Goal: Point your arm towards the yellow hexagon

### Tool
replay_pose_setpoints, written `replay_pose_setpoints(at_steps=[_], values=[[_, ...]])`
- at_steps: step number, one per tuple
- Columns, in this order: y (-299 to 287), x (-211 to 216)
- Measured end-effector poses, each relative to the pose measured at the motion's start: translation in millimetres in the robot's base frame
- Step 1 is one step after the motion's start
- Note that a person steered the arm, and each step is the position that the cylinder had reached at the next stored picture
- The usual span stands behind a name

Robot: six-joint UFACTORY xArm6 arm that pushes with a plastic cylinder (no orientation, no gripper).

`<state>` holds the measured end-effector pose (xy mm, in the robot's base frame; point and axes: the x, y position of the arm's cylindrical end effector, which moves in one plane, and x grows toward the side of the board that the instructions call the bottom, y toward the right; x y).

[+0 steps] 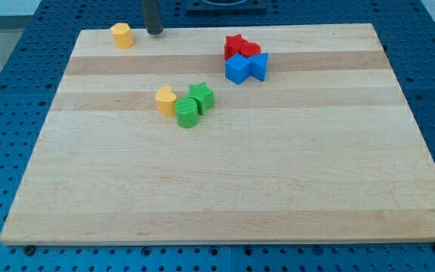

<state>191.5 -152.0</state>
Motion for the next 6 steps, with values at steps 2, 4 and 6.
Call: replay_pose_setpoints(at_steps=[2, 4, 6], values=[[11.5, 4.9], [12.7, 54.2], [-53.1, 84.5]])
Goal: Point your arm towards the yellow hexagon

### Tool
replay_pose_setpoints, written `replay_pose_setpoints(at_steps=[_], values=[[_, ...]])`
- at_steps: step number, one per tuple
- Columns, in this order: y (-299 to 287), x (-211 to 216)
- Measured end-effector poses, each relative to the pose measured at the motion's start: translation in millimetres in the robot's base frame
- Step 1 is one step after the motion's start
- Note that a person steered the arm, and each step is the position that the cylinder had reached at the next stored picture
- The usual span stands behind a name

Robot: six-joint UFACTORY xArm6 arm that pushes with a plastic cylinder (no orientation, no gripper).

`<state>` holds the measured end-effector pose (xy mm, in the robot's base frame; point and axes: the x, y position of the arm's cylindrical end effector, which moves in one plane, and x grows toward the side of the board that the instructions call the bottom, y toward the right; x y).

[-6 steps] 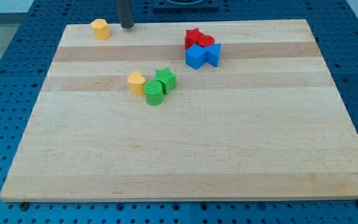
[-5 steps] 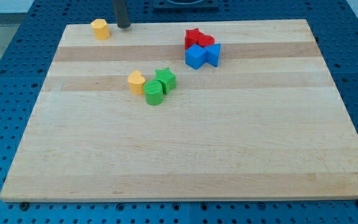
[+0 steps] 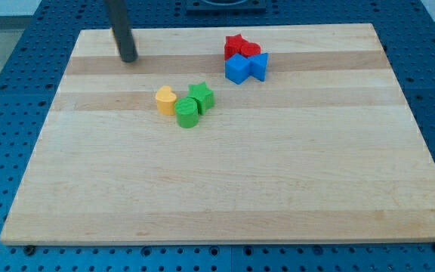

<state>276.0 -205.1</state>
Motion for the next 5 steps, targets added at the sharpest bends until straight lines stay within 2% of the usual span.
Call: replay_pose_setpoints(at_steps=[1, 2, 4, 5], values=[[-53.1, -0.1], [-82.5, -20.5], [-84.1, -83.4], [-83.8, -84.8]])
